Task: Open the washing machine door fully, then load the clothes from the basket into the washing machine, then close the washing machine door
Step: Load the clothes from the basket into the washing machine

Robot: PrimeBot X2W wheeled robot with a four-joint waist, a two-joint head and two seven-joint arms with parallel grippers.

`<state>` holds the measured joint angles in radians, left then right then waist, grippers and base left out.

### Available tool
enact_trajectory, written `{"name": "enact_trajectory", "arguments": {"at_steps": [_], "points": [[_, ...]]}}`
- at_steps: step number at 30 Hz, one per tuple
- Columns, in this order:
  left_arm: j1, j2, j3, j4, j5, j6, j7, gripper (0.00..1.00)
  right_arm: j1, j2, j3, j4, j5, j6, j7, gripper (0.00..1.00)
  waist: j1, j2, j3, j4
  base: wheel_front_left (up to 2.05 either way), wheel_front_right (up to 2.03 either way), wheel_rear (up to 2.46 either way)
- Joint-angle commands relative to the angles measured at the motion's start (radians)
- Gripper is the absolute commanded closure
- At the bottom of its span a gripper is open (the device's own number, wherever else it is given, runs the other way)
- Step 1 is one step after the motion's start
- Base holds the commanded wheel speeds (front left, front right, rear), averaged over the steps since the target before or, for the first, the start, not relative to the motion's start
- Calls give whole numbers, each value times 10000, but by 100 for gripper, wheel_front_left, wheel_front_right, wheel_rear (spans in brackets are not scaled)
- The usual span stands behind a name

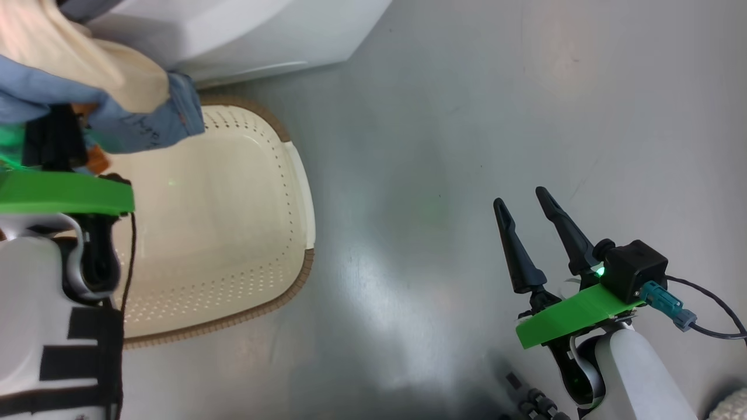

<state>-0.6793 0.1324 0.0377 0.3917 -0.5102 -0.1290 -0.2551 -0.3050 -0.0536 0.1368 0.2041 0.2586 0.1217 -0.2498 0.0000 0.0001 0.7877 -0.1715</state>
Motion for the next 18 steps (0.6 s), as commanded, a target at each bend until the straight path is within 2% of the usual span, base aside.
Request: {"name": "enact_trajectory", "arguments": {"at_steps": [1, 7, 13, 18], "points": [[242, 385, 156, -520, 52, -16, -66, 100, 293, 34, 145, -124, 125, 90, -120, 0, 0, -1, -167, 106, 0, 0, 0], [989, 454, -393, -1629, 116, -17, -66, 100, 245, 34, 146, 80, 203, 90, -120, 0, 0, -1, -711, 397, 0, 0, 0], [1452, 559, -333, -2536, 316, -17, -66, 100, 300, 34, 123, 298, 253, 90, -120, 0, 0, -1, -1243, 511, 0, 0, 0], [1298, 998, -401, -2732, 595, -17, -66, 100, 363, 34, 199, 399, 393, 90, -120, 0, 0, -1, -1558, 391, 0, 0, 0]]}}
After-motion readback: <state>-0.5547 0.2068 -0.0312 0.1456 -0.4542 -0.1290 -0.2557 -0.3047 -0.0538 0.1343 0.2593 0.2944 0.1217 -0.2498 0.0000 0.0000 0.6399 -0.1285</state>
